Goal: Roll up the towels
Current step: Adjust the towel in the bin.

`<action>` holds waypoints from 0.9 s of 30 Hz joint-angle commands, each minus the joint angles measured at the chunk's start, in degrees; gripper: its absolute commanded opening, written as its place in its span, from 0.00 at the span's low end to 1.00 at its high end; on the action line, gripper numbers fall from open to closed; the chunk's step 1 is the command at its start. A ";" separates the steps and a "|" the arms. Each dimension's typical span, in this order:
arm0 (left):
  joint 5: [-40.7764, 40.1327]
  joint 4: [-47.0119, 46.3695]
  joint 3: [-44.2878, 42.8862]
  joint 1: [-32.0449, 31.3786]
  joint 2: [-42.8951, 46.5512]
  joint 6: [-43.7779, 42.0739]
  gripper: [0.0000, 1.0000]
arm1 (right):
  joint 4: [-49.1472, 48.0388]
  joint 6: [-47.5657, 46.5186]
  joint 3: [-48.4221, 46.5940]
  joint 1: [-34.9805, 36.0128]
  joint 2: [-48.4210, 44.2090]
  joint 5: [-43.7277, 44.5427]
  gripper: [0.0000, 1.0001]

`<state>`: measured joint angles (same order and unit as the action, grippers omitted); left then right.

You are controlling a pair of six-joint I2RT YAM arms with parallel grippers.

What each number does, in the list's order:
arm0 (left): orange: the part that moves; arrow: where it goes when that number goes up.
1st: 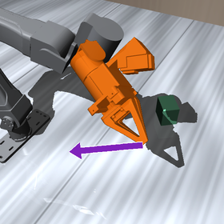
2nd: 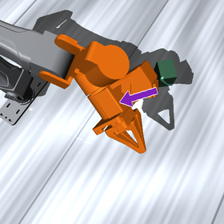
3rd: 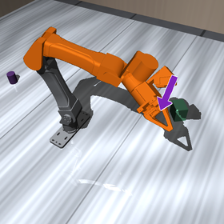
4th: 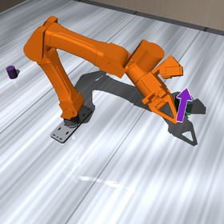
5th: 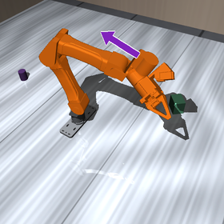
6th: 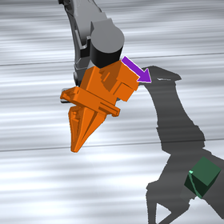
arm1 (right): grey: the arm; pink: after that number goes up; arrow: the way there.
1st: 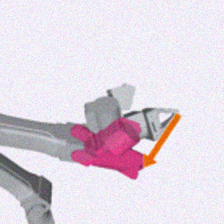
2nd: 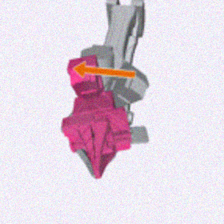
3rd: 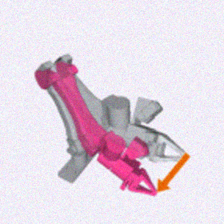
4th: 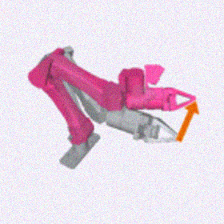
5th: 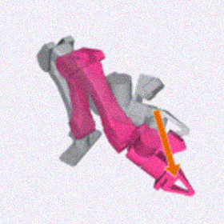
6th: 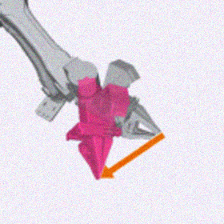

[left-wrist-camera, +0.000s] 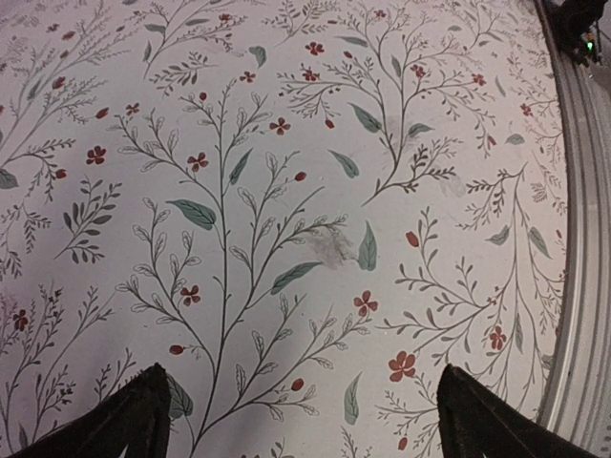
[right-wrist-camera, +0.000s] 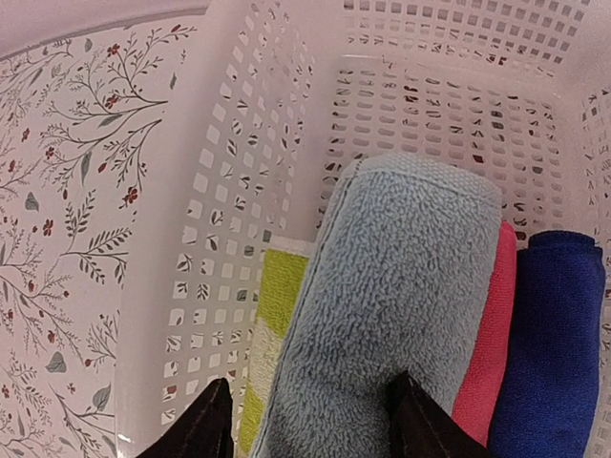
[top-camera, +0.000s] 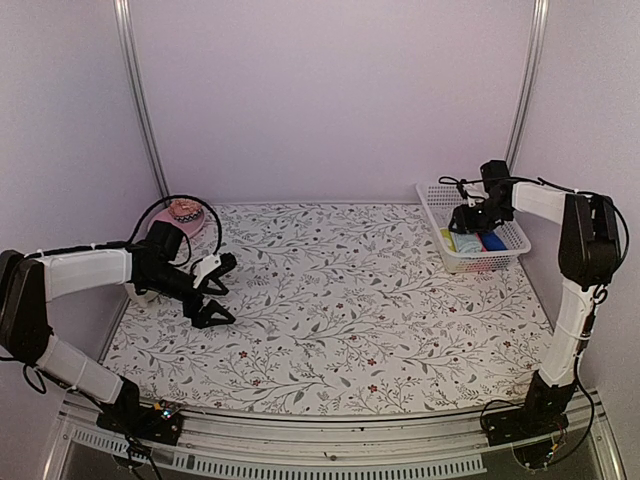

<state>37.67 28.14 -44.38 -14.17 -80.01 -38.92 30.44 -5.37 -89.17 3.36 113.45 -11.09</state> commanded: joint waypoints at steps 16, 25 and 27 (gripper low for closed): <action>0.12 -0.89 0.26 0.68 -0.74 0.27 0.97 | 8.53 -1.91 -2.58 3.71 2.12 13.90 0.55; 0.03 -0.98 0.26 0.66 -0.76 0.33 0.97 | 11.55 -2.02 -4.82 5.86 4.36 20.92 0.49; 0.04 -0.97 0.26 0.65 -0.69 0.33 0.97 | 11.82 -2.02 -4.92 6.20 4.29 21.52 0.41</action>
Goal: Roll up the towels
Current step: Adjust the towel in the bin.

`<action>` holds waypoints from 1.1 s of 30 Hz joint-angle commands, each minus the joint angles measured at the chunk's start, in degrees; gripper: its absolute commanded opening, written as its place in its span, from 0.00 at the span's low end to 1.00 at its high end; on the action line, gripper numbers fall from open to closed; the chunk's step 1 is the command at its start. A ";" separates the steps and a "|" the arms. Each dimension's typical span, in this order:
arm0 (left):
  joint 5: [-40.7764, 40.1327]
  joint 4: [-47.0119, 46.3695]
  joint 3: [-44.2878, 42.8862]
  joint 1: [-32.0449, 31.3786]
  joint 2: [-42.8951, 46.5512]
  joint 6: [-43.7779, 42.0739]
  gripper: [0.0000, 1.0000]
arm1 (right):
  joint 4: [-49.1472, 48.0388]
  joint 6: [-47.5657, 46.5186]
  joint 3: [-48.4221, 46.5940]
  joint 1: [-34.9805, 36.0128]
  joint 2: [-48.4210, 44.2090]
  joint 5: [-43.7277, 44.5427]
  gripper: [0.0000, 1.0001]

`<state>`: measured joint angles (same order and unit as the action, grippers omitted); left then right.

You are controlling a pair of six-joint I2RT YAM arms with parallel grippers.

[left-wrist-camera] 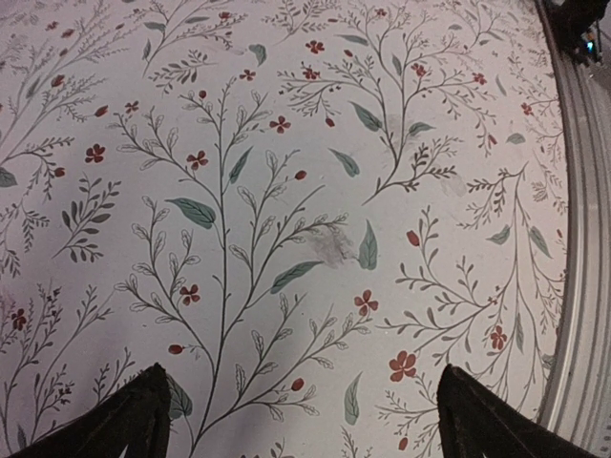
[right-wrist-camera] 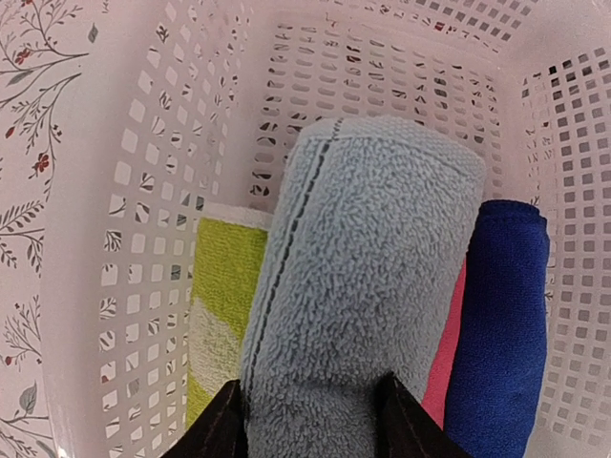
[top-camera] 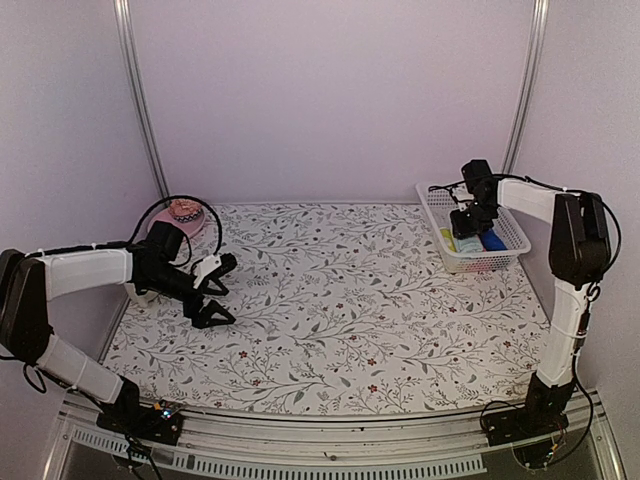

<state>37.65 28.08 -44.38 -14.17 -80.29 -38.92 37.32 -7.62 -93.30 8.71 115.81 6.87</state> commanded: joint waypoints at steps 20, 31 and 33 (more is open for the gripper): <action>0.30 -0.83 0.26 0.77 -0.14 0.29 0.97 | 1.08 -4.18 2.72 1.35 -6.79 -5.68 0.16; 0.32 -0.83 0.25 0.77 -0.55 0.24 0.97 | 4.18 -6.79 3.61 1.37 -2.72 -9.94 0.18; 0.40 -0.83 0.18 0.77 -0.54 0.24 0.97 | 5.01 -6.73 3.05 1.36 -1.71 -9.53 0.24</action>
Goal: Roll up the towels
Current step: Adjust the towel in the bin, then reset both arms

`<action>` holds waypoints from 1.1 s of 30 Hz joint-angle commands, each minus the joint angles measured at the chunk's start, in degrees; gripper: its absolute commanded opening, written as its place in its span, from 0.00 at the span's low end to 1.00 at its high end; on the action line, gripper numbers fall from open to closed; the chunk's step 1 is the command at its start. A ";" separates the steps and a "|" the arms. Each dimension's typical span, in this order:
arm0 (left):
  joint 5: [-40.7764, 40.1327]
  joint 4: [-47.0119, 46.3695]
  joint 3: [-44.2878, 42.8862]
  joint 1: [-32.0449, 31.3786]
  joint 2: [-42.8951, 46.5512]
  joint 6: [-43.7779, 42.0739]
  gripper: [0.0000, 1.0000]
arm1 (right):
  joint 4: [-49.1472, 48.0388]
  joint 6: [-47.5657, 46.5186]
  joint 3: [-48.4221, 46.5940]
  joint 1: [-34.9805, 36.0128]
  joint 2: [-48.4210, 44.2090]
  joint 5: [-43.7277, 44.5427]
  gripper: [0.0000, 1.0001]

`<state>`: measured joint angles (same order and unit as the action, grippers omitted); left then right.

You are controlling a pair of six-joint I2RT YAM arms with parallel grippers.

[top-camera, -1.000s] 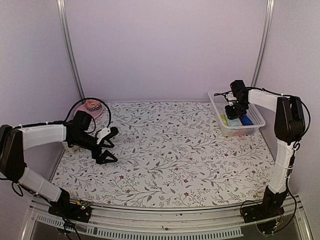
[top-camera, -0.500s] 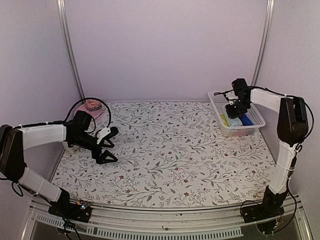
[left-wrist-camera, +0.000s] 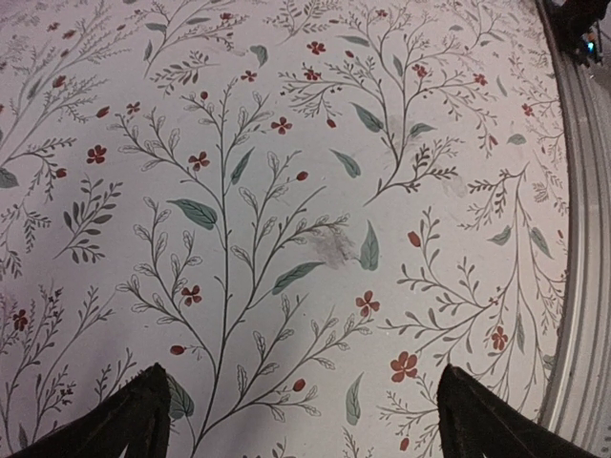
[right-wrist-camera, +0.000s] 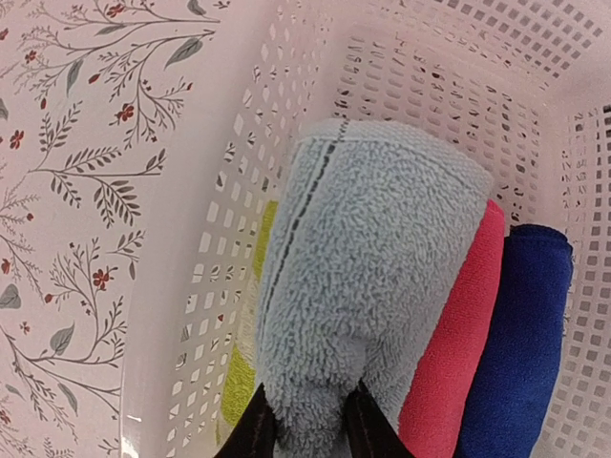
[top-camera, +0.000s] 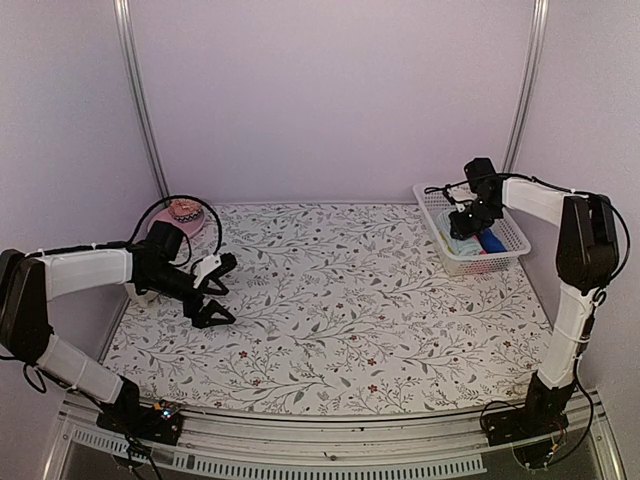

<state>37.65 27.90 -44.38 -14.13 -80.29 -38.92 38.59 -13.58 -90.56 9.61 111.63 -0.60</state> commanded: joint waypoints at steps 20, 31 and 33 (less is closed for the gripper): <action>0.06 -0.65 0.13 0.75 -0.59 0.33 0.97 | 7.54 0.70 -3.74 0.63 -1.90 -0.71 0.88; -2.70 -3.29 -0.15 2.06 4.21 2.78 0.97 | 4.41 4.70 -0.40 1.52 -12.90 2.19 0.99; -3.11 -3.57 -0.70 3.37 6.28 3.50 0.97 | 3.59 5.82 1.30 2.00 -15.44 2.64 0.99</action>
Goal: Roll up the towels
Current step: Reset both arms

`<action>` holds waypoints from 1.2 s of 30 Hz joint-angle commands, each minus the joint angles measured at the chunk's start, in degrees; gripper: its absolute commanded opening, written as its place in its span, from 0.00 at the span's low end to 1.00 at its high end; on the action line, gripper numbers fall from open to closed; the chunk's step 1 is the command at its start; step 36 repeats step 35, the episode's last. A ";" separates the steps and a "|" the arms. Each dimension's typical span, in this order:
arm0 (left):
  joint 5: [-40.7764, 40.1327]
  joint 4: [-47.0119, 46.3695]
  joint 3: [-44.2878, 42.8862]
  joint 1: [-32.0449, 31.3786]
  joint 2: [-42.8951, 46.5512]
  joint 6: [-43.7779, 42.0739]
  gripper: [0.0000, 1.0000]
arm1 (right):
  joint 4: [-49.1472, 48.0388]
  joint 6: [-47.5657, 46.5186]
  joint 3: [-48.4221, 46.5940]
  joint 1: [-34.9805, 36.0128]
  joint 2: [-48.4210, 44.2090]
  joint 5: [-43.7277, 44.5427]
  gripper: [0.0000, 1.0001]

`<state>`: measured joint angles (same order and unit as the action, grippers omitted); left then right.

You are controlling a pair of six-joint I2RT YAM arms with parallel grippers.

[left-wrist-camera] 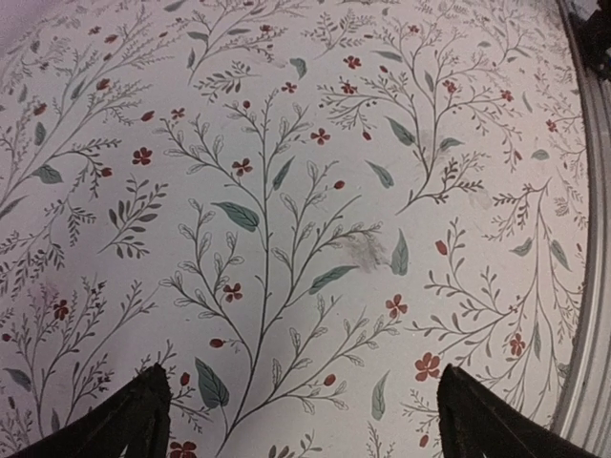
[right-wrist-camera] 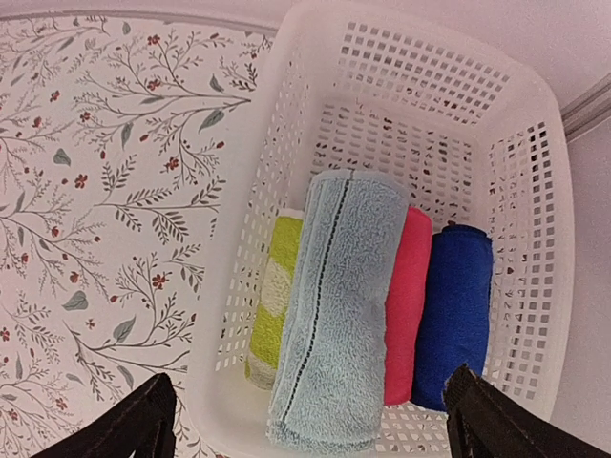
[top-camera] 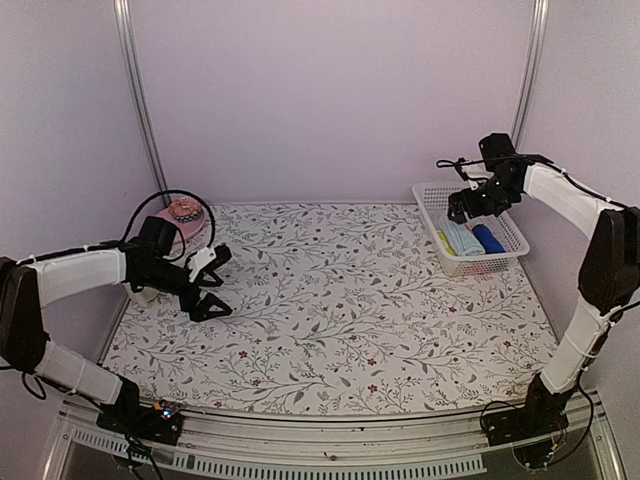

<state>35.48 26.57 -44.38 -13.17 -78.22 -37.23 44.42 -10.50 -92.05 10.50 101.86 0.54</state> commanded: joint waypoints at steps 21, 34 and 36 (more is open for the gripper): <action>-5.69 -8.77 13.40 22.56 43.40 13.36 0.97 | -20.80 19.53 50.72 15.20 -65.54 -2.13 0.99; -2.97 -6.52 14.32 23.01 42.45 13.20 0.97 | -21.48 17.58 52.18 15.51 -72.89 -1.30 0.99; -2.64 -6.42 14.20 23.01 41.86 13.28 0.97 | -21.41 17.95 52.23 15.51 -72.99 -0.44 0.99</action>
